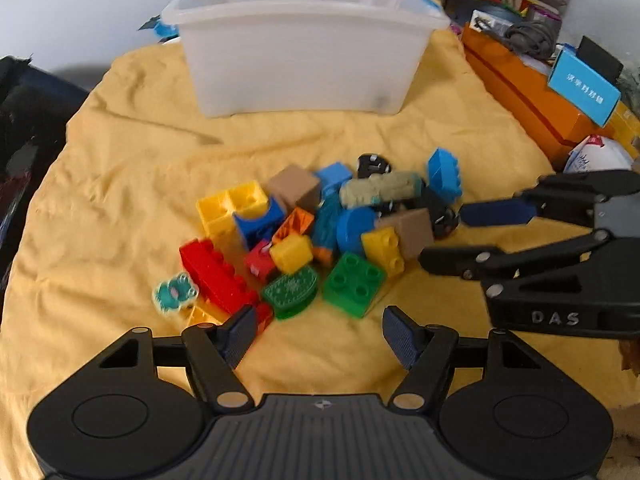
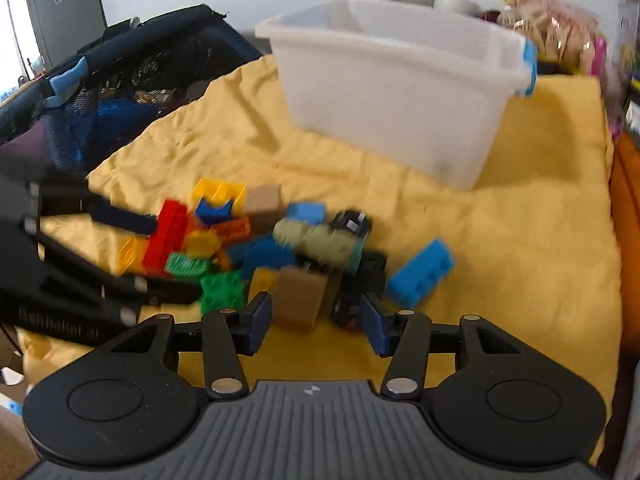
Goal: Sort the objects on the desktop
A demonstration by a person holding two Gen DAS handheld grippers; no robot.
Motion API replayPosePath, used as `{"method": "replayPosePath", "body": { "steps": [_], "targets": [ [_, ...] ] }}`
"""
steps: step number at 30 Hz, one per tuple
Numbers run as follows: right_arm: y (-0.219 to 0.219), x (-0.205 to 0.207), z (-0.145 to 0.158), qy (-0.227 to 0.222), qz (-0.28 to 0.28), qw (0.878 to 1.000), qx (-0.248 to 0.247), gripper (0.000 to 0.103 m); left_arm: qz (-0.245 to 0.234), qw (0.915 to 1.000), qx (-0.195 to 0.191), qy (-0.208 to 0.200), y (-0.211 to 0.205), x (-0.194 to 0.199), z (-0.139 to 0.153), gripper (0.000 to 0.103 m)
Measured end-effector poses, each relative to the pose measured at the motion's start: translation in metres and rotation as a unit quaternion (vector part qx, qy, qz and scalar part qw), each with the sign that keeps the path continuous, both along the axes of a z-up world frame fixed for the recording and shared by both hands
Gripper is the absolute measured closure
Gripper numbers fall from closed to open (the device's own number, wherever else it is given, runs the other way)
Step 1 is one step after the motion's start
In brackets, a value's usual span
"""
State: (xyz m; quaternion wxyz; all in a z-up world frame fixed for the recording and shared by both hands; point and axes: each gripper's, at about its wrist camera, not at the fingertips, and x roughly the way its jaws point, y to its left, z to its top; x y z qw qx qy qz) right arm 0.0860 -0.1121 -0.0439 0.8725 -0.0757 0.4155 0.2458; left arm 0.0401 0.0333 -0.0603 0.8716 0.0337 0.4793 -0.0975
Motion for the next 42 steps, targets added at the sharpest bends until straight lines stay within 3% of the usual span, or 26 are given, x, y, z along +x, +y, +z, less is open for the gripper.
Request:
{"method": "replayPosePath", "body": {
  "steps": [5, 10, 15, 21, 26, 31, 33, 36, 42],
  "targets": [
    [0.003, -0.008, 0.002, -0.011, 0.012, 1.000, -0.003, 0.045, 0.014, 0.9994, 0.026, -0.019, -0.001, -0.009, 0.007, 0.031],
    [0.005, -0.016, 0.004, -0.014, 0.019, 1.000, -0.002, 0.044, 0.030, 0.9987, 0.024, -0.034, 0.006, -0.014, 0.009, 0.031],
    [0.010, -0.020, 0.008, -0.025, 0.026, 0.999, -0.004, 0.042, 0.036, 0.9991, 0.000, -0.022, 0.012, -0.015, 0.008, 0.031],
    [0.010, -0.020, 0.006, -0.018, 0.026, 0.999, -0.005, 0.041, 0.011, 0.9995, 0.015, -0.024, 0.007, -0.022, 0.008, 0.031],
    [0.010, -0.019, 0.004, -0.016, 0.024, 1.000, -0.003, 0.042, 0.020, 0.9995, 0.020, -0.015, 0.011, -0.022, 0.005, 0.031],
    [0.011, -0.017, 0.002, -0.008, 0.035, 0.999, -0.003, 0.048, 0.037, 0.9993, 0.006, -0.007, 0.021, -0.023, 0.002, 0.031],
    [0.012, -0.019, 0.002, -0.013, 0.046, 0.999, -0.008, 0.059, 0.039, 0.9992, 0.003, -0.007, 0.024, -0.025, 0.001, 0.031],
    [0.012, -0.020, 0.000, -0.017, 0.051, 0.998, -0.021, 0.060, 0.038, 0.9993, -0.002, 0.000, 0.028, -0.024, -0.002, 0.033],
    [0.010, -0.013, -0.003, -0.018, 0.042, 0.999, -0.022, 0.061, -0.016, 0.9989, -0.045, -0.002, 0.013, -0.020, 0.003, 0.034]
  ]
}}
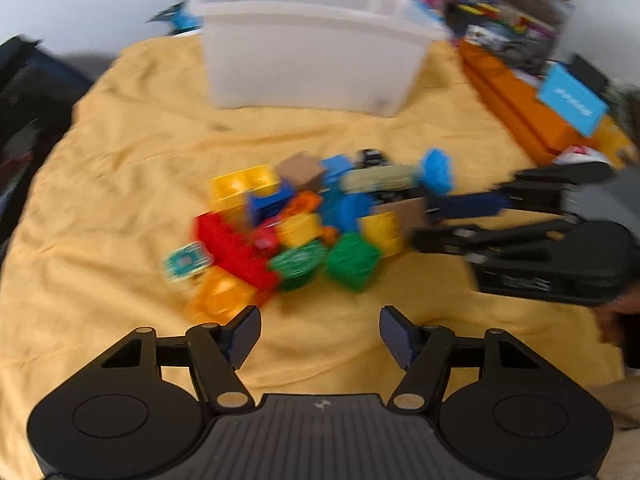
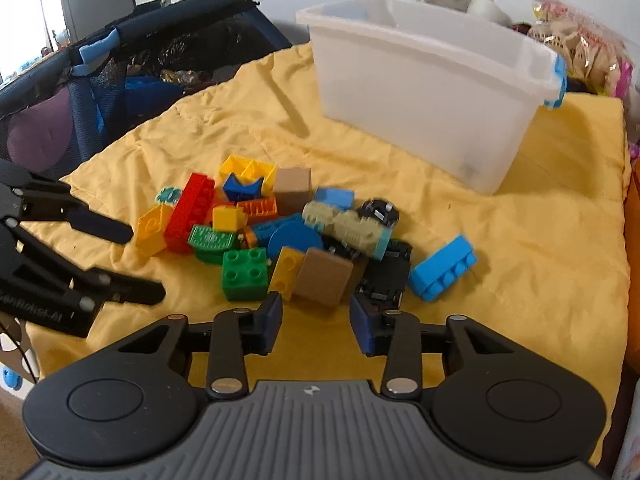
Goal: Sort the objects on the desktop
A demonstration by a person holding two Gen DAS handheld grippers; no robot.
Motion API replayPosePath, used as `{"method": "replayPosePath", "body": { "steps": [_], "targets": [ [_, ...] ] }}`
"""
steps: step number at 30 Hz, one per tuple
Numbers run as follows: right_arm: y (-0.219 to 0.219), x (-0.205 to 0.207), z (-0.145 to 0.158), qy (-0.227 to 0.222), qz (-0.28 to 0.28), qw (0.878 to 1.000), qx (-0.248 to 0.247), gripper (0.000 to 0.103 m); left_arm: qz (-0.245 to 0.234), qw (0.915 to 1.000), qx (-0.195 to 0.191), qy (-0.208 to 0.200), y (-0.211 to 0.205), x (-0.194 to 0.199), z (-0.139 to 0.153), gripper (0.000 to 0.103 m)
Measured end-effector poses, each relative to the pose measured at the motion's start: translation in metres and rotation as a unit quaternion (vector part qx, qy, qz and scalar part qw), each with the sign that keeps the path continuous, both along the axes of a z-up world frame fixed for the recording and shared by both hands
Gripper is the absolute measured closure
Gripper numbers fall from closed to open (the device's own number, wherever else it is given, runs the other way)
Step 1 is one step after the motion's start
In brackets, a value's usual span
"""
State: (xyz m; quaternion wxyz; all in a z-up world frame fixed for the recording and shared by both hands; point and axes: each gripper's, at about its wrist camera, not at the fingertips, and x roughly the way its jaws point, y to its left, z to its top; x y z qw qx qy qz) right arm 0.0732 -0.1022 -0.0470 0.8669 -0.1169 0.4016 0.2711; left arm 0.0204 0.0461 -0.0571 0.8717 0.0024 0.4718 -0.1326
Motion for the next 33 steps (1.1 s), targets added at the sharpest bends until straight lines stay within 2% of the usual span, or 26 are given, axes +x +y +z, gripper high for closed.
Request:
{"method": "replayPosePath", "body": {
  "steps": [5, 8, 11, 14, 17, 18, 19, 21, 26, 29, 30, 31, 33],
  "targets": [
    [-0.001, 0.012, 0.003, 0.005, -0.018, 1.000, 0.016, 0.062, -0.038, 0.9989, 0.024, -0.015, -0.022, 0.003, 0.000, 0.034],
    [0.000, 0.020, 0.000, 0.021, -0.029, 0.999, 0.013, 0.071, -0.022, 0.9994, 0.023, -0.012, -0.016, 0.010, -0.001, 0.034],
    [0.002, 0.026, -0.009, 0.045, -0.032, 0.998, 0.016, 0.071, 0.002, 0.9998, 0.016, -0.008, -0.008, 0.015, -0.001, 0.034],
    [0.009, 0.027, -0.014, 0.038, -0.024, 0.999, 0.005, 0.070, 0.014, 0.9996, 0.021, -0.015, -0.001, 0.019, 0.001, 0.034],
    [0.014, 0.027, -0.017, 0.026, -0.010, 1.000, -0.010, 0.071, 0.003, 0.9987, 0.028, -0.042, 0.000, 0.035, 0.010, 0.034],
    [0.013, 0.026, -0.018, 0.027, -0.008, 1.000, -0.009, 0.074, 0.001, 0.9982, 0.031, -0.051, -0.001, 0.042, 0.013, 0.034],
    [0.011, 0.026, -0.017, 0.029, -0.008, 1.000, -0.006, 0.077, -0.006, 0.9979, 0.031, -0.056, -0.002, 0.052, 0.016, 0.034],
    [0.005, 0.022, -0.015, 0.032, -0.011, 0.999, 0.001, 0.088, -0.027, 0.9971, 0.037, -0.061, -0.007, 0.068, 0.017, 0.034],
    [-0.009, 0.014, -0.009, 0.035, -0.019, 0.999, 0.008, 0.088, -0.110, 0.9871, 0.099, -0.061, -0.023, 0.103, 0.007, 0.036],
    [-0.011, 0.014, -0.010, 0.038, -0.018, 0.999, 0.007, 0.088, -0.146, 0.9813, 0.114, -0.051, -0.028, 0.117, -0.004, 0.045],
    [-0.010, 0.013, -0.010, 0.038, -0.016, 0.999, 0.007, 0.087, -0.156, 0.9803, 0.113, -0.043, -0.028, 0.121, -0.008, 0.052],
    [-0.008, 0.013, -0.010, 0.038, -0.015, 0.999, 0.007, 0.086, -0.164, 0.9803, 0.105, -0.032, -0.028, 0.125, -0.011, 0.065],
    [-0.004, 0.012, -0.010, 0.038, -0.008, 0.999, 0.005, 0.082, -0.170, 0.9807, 0.094, -0.019, -0.029, 0.127, -0.016, 0.070]
  ]
}}
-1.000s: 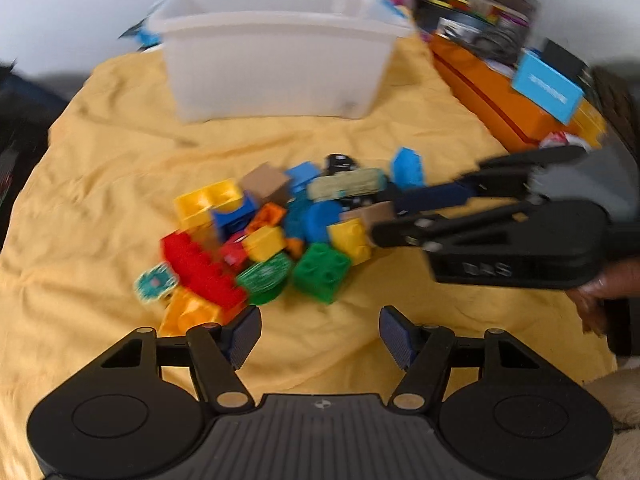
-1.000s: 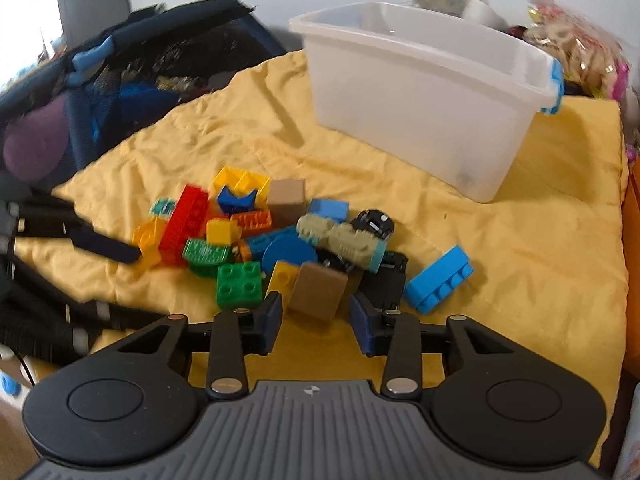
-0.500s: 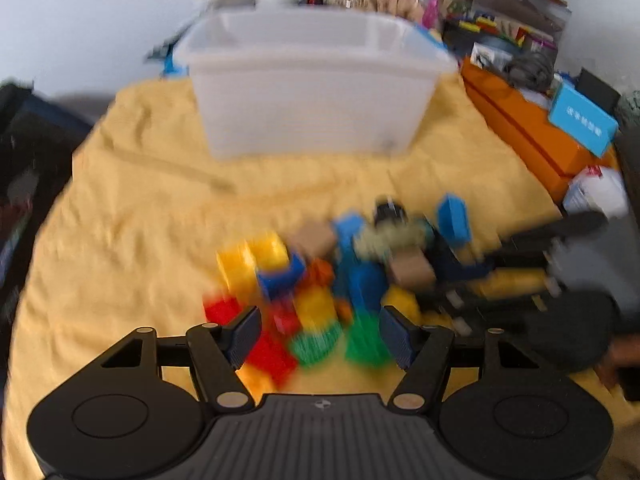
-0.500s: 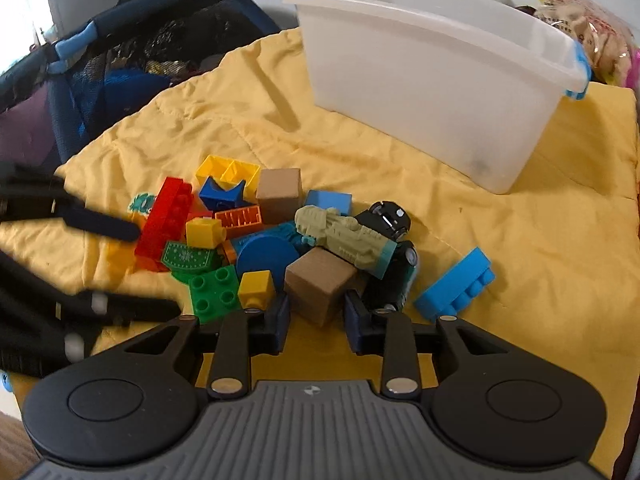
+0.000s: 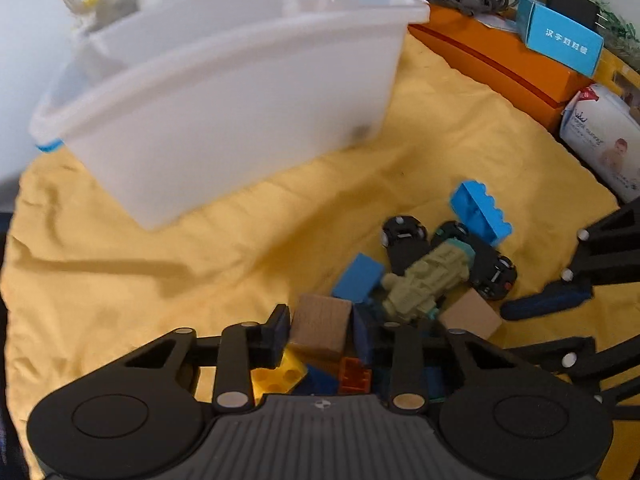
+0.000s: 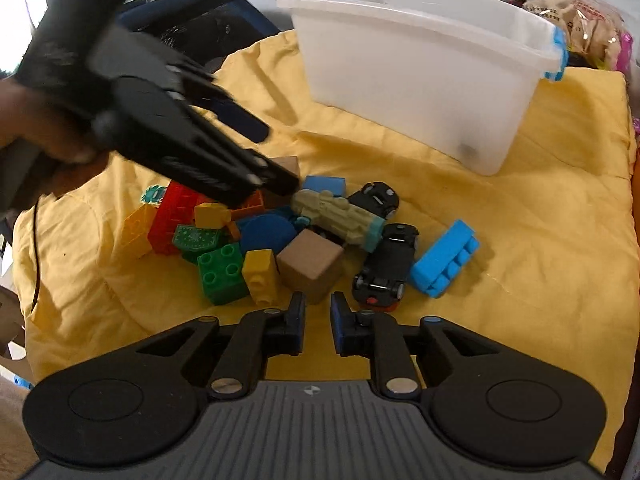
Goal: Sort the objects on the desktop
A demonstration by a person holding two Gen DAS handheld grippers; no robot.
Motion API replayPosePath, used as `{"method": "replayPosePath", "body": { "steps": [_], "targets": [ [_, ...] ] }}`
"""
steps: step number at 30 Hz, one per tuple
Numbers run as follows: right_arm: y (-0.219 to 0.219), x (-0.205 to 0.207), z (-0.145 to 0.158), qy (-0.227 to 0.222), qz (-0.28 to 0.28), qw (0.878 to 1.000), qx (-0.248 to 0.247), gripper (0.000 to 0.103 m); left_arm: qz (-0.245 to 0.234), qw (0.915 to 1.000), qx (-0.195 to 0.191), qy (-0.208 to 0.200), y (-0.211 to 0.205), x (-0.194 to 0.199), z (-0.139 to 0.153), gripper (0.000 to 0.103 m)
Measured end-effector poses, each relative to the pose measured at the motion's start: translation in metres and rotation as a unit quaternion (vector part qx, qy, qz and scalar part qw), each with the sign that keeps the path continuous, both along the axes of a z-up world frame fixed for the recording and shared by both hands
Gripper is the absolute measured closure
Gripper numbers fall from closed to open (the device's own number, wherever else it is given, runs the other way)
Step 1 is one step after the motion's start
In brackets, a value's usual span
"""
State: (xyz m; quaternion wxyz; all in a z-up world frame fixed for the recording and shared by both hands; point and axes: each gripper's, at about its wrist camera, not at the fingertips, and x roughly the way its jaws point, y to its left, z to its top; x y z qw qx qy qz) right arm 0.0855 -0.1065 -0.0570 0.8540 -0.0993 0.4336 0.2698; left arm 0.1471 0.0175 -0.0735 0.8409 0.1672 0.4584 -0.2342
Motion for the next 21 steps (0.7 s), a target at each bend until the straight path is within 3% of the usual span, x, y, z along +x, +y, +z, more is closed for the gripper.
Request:
{"method": "replayPosePath", "body": {
  "steps": [3, 9, 13, 21],
  "targets": [
    [0.005, 0.001, 0.001, -0.005, 0.001, 1.000, 0.000, 0.074, -0.002, 1.0000, 0.008, 0.005, 0.001, -0.004, -0.010, 0.070],
    [0.018, 0.011, -0.002, -0.017, 0.010, 1.000, -0.005, 0.070, 0.040, 0.9989, -0.022, 0.005, 0.012, -0.011, -0.009, 0.071],
    [0.025, 0.018, -0.010, -0.026, 0.015, 0.999, -0.009, 0.060, 0.077, 0.9961, -0.042, -0.003, 0.022, -0.021, -0.003, 0.071],
    [0.023, 0.024, -0.018, -0.032, 0.019, 0.999, 0.002, 0.060, 0.118, 0.9909, -0.060, -0.023, 0.027, -0.034, 0.008, 0.071]
  ]
}}
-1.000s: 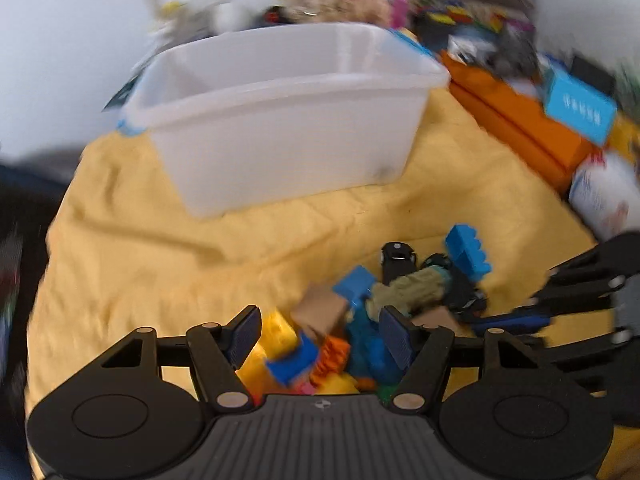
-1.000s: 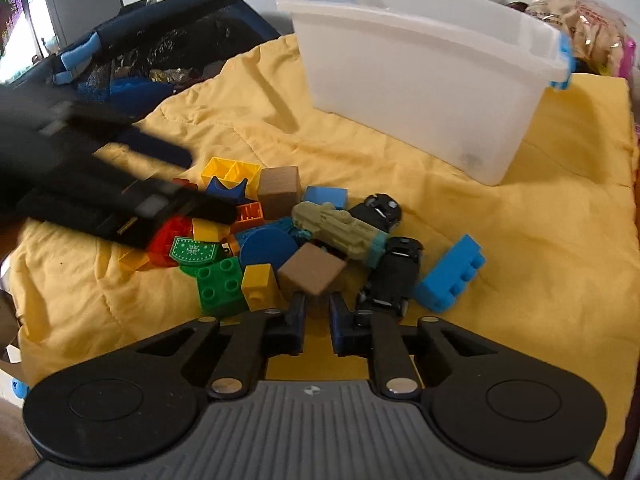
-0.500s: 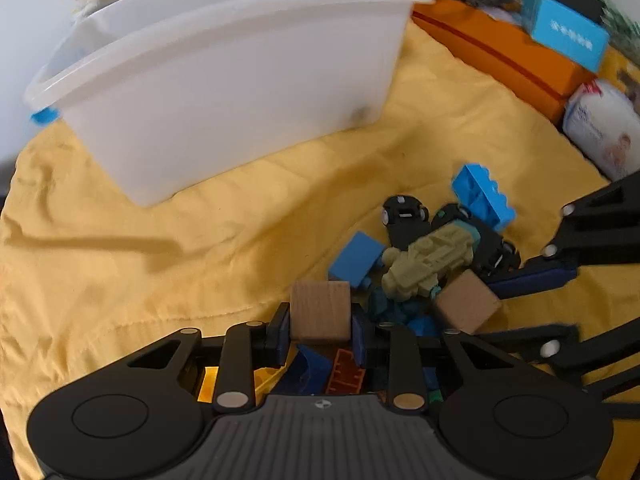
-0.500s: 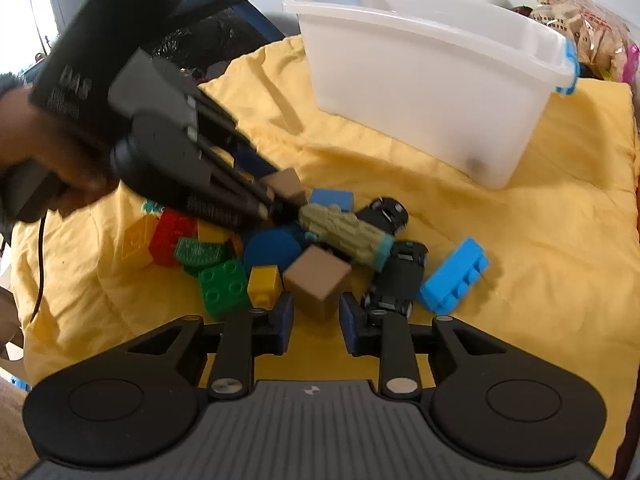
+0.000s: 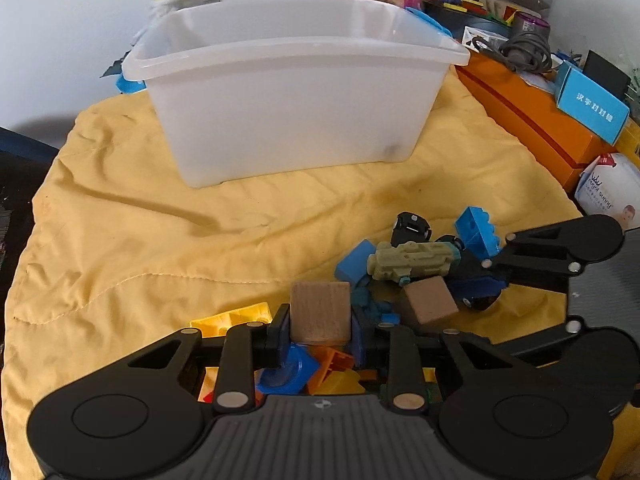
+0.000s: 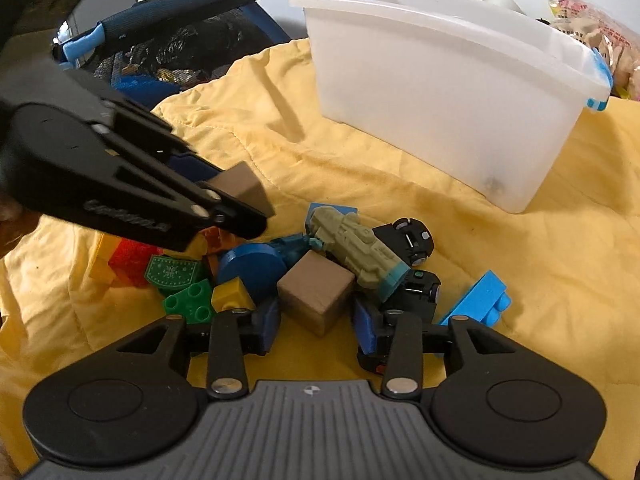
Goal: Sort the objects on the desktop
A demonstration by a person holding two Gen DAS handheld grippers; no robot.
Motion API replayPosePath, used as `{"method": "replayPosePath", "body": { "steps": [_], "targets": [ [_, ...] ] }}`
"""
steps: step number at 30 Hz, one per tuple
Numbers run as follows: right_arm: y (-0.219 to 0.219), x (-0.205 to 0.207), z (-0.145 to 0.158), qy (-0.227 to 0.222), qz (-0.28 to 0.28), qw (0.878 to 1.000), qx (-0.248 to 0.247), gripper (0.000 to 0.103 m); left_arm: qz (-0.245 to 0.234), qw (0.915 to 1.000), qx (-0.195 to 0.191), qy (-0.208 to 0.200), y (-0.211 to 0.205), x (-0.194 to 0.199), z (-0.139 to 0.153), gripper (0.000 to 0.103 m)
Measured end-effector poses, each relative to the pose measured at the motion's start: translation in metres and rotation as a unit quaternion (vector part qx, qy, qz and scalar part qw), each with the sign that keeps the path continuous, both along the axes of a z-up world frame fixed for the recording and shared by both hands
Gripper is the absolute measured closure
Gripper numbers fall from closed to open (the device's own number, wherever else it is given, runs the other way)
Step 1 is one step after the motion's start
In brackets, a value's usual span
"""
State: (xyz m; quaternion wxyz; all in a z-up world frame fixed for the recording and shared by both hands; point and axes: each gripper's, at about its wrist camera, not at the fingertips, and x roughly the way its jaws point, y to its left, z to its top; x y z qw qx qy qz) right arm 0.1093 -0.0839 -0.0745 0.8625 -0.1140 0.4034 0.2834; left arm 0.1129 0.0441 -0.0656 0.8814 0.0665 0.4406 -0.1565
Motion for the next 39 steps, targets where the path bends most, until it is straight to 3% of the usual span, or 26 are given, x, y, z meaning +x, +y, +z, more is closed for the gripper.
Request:
{"method": "replayPosePath", "body": {
  "steps": [4, 7, 14, 20, 26, 30, 34, 37, 39],
  "targets": [
    [0.007, 0.001, -0.003, -0.023, 0.005, 1.000, -0.012, 0.059, 0.018, 0.9998, -0.005, -0.002, 0.003, -0.002, 0.002, 0.071],
    [0.005, 0.004, -0.003, -0.014, 0.004, 1.000, -0.008, 0.060, 0.024, 0.9996, -0.002, -0.012, 0.005, -0.009, 0.009, 0.071],
    [-0.016, -0.010, 0.022, -0.004, -0.009, 1.000, 0.010, 0.060, 0.021, 0.9961, -0.017, -0.084, 0.008, -0.020, 0.062, 0.071],
    [-0.026, 0.006, 0.079, -0.076, -0.022, 0.996, 0.028, 0.060, 0.012, 0.9875, -0.034, -0.153, 0.008, 0.005, 0.125, 0.071],
    [-0.034, 0.048, 0.132, -0.172, -0.047, 0.984, 0.021, 0.060, 0.006, 0.9764, -0.012, -0.215, -0.002, 0.056, 0.164, 0.071],
    [-0.034, 0.090, 0.145, -0.186, -0.070, 0.980, 0.011, 0.060, 0.017, 0.9781, -0.015, -0.207, -0.009, 0.103, 0.161, 0.071],
    [-0.031, 0.134, 0.137, -0.156, -0.103, 0.982, 0.018, 0.060, 0.045, 0.9862, 0.018, -0.158, -0.015, 0.149, 0.124, 0.070],
    [-0.030, 0.154, 0.119, -0.122, -0.123, 0.985, 0.010, 0.059, 0.059, 0.9888, 0.025, -0.135, -0.016, 0.156, 0.106, 0.063],
    [-0.030, 0.160, 0.110, -0.103, -0.127, 0.986, 0.007, 0.057, 0.047, 0.9881, 0.032, -0.143, -0.016, 0.147, 0.105, 0.056]
  ]
}}
